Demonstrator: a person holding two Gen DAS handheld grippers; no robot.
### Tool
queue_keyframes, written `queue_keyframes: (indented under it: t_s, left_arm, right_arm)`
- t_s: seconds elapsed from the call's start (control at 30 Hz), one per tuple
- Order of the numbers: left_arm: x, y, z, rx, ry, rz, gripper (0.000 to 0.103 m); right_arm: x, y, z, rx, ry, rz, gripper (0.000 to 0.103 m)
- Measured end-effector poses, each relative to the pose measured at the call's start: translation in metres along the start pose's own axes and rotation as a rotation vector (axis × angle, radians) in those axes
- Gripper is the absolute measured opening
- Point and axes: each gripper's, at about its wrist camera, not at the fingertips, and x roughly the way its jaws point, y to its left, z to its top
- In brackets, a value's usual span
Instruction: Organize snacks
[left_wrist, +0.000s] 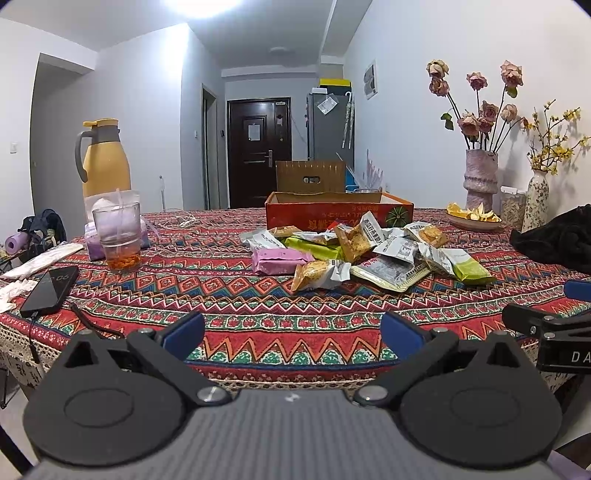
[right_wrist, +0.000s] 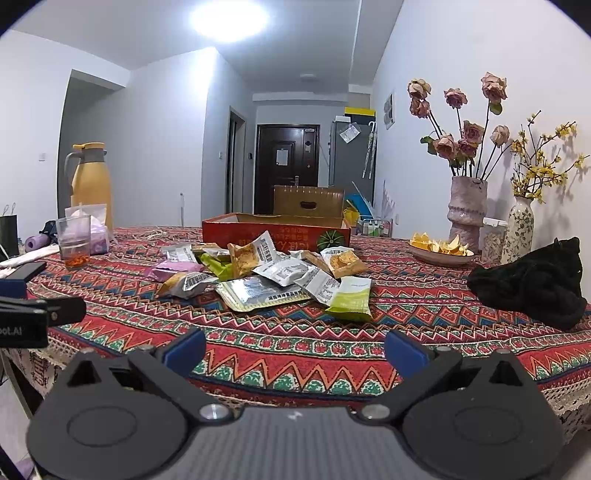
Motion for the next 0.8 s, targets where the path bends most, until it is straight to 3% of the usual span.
queue_keyframes:
  t_s: [0.8]
  left_arm:
    - [0.0021,-0.0019,-0.0053,0.005,0.020,-0.012,0.103]
  right_arm:
    - [0.0027,0.0000,-0.0045,0.007,0.018,-0.002,0.103]
